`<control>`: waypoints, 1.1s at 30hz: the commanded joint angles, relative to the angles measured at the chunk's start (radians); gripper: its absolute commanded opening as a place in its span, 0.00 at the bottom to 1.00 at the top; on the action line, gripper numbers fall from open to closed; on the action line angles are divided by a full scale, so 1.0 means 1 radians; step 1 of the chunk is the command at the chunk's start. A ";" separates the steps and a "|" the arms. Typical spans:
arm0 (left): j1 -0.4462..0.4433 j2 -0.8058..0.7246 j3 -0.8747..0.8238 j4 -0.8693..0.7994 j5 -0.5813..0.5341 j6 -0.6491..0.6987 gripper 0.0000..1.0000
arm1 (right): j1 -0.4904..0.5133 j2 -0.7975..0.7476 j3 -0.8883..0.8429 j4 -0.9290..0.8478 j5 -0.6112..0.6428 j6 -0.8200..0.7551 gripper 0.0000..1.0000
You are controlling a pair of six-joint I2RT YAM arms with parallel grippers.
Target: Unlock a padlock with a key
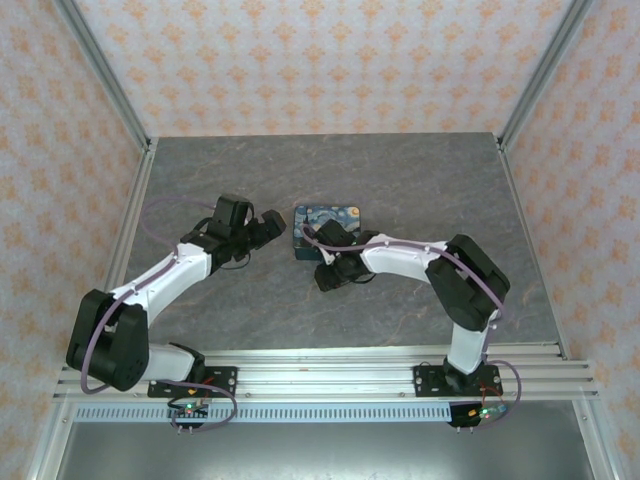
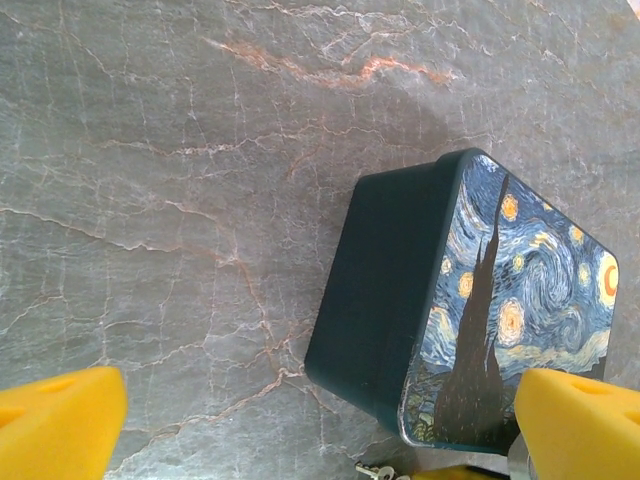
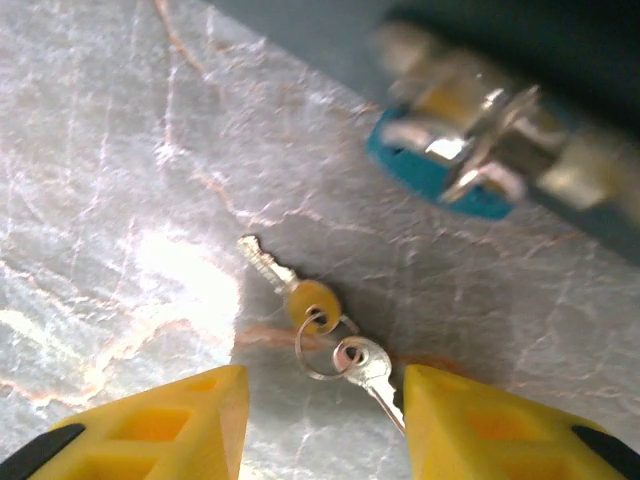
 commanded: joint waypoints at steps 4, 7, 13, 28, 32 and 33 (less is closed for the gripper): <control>-0.001 0.018 0.004 0.028 0.005 -0.019 1.00 | 0.020 -0.065 -0.037 0.000 0.096 0.043 0.46; -0.001 0.020 0.004 0.031 0.006 -0.020 1.00 | 0.020 -0.064 -0.028 0.002 0.160 0.045 0.46; -0.001 0.022 0.005 0.033 0.008 -0.021 1.00 | 0.020 -0.017 0.017 -0.008 0.167 0.017 0.46; 0.002 0.034 0.017 0.037 0.018 -0.035 1.00 | 0.035 0.040 0.012 -0.009 0.091 0.015 0.42; 0.003 0.021 0.023 0.010 -0.022 -0.071 1.00 | 0.046 0.055 0.017 -0.027 0.119 0.017 0.38; 0.004 0.016 0.026 -0.008 -0.037 -0.076 1.00 | 0.049 0.057 0.018 -0.029 0.126 0.017 0.37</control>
